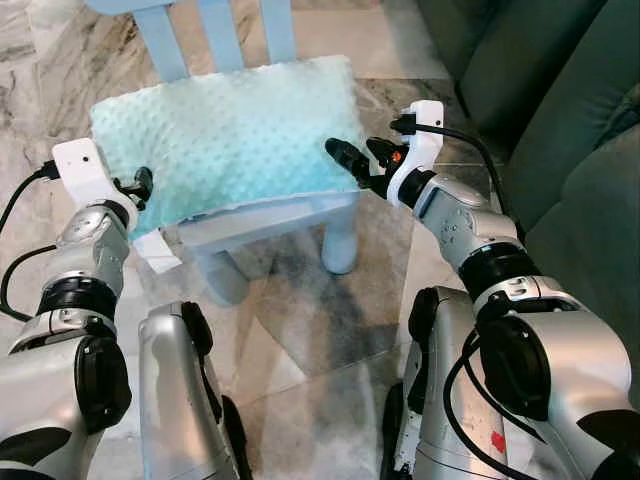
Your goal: Move the pillow to the sofa
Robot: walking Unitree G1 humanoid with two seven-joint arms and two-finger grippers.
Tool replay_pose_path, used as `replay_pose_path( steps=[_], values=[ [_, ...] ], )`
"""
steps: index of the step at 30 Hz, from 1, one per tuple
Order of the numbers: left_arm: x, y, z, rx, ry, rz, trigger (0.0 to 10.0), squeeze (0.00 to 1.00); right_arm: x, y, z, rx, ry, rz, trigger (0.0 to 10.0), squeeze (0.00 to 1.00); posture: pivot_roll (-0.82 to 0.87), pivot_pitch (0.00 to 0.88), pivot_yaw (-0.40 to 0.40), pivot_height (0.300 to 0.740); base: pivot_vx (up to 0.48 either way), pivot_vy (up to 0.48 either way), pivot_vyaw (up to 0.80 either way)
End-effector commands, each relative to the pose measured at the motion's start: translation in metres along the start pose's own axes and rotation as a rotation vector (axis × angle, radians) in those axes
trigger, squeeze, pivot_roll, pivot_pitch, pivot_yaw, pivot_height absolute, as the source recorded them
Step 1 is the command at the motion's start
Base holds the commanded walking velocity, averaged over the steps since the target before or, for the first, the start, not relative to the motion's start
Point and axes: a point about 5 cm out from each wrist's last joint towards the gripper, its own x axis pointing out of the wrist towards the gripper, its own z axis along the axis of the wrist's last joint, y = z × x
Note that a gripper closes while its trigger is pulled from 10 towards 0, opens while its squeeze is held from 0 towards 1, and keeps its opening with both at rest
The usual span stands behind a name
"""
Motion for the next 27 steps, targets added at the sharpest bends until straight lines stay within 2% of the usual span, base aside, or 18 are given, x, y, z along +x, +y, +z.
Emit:
replay_pose_path(
  steps=[1,5,11,12,14,15,16,17,20,21,22,23,24,25,27],
  values=[
    [-0.001,0.005,-0.003,0.023,0.017,-0.002,10.0,0.0,0.004,0.007,-0.002,-0.047,0.011,0.013,10.0,0.0,-0.06,0.356,0.011,0.388,0.0,0.0,0.0],
    [-0.001,0.0,-0.01,0.0,0.033,-0.05,10.0,0.0,0.013,0.022,-0.003,-0.12,-0.007,0.026,10.0,0.0,-0.06,0.356,0.012,0.388,0.0,0.0,0.0],
    [-0.001,-0.006,-0.015,0.015,0.051,-0.095,10.0,0.0,0.018,0.035,-0.015,-0.074,0.027,0.078,10.0,0.0,-0.05,0.352,0.009,0.388,0.0,0.0,0.0],
    [-0.001,-0.01,-0.016,0.014,0.045,-0.116,2.8,0.0,0.021,0.043,-0.023,-0.069,0.056,0.11,10.0,0.0,-0.05,0.358,0.005,0.388,0.0,0.0,0.0],
    [-0.002,-0.012,-0.016,0.011,0.041,-0.131,2.5,0.0,0.022,0.048,-0.028,-0.066,0.068,0.128,10.0,0.0,-0.04,0.355,0.002,0.388,0.0,0.0,0.0],
    [-0.002,-0.012,-0.016,0.004,0.035,-0.138,0.0,0.0,0.022,0.05,-0.029,-0.063,0.072,0.14,10.0,0.0,-0.04,0.355,0.002,0.388,0.0,0.0,0.0],
    [-0.002,-0.012,-0.016,0.008,0.032,-0.142,0.0,0.0,0.023,0.052,-0.03,-0.066,0.075,0.143,0.8,0.0,-0.04,0.356,0.001,0.388,0.0,0.0,0.0],
    [-0.003,-0.012,-0.016,0.01,0.025,-0.149,0.0,0.0,0.023,0.053,-0.031,-0.069,0.069,0.144,0.0,0.0,-0.03,0.358,-0.001,0.388,0.0,0.0,0.0],
    [-0.003,-0.009,-0.017,0.01,0.024,-0.143,0.0,0.0,0.023,0.053,-0.031,-0.112,0.069,0.128,0.0,0.0,-0.03,0.361,-0.002,0.388,0.0,0.0,0.0],
    [-0.004,-0.006,-0.018,0.016,0.03,-0.135,0.0,0.0,0.023,0.051,-0.028,-0.143,0.054,0.118,9.2,0.0,-0.03,0.363,-0.004,0.388,0.0,0.0,0.0],
    [-0.004,-0.003,-0.019,0.024,0.036,-0.123,2.1,0.0,0.023,0.05,-0.022,-0.164,0.027,0.121,10.0,0.0,-0.02,0.365,-0.006,0.388,0.0,0.0,0.0],
    [-0.004,0.0,-0.02,0.031,0.04,-0.115,6.9,0.0,0.023,0.05,-0.016,-0.168,0.002,0.132,10.0,0.0,-0.02,0.365,-0.007,0.388,0.0,0.0,0.0],
    [-0.004,0.0,-0.02,0.031,0.04,-0.115,6.9,0.0,0.023,0.05,-0.016,-0.168,0.002,0.132,10.0,0.0,-0.02,0.365,-0.007,0.388,0.0,0.0,0.0],
    [-0.005,0.003,-0.02,0.033,0.042,-0.108,10.0,0.0,0.023,0.047,0.002,-0.179,-0.064,0.15,10.0,0.0,-0.02,0.366,-0.008,0.388,0.0,0.0,0.0],
    [-0.005,0.004,-0.021,0.035,0.042,-0.107,10.0,0.0,0.021,0.044,0.021,-0.192,-0.131,0.16,10.0,0.0,-0.02,0.368,-0.009,0.388,0.0,0.0,0.0]
  ],
)
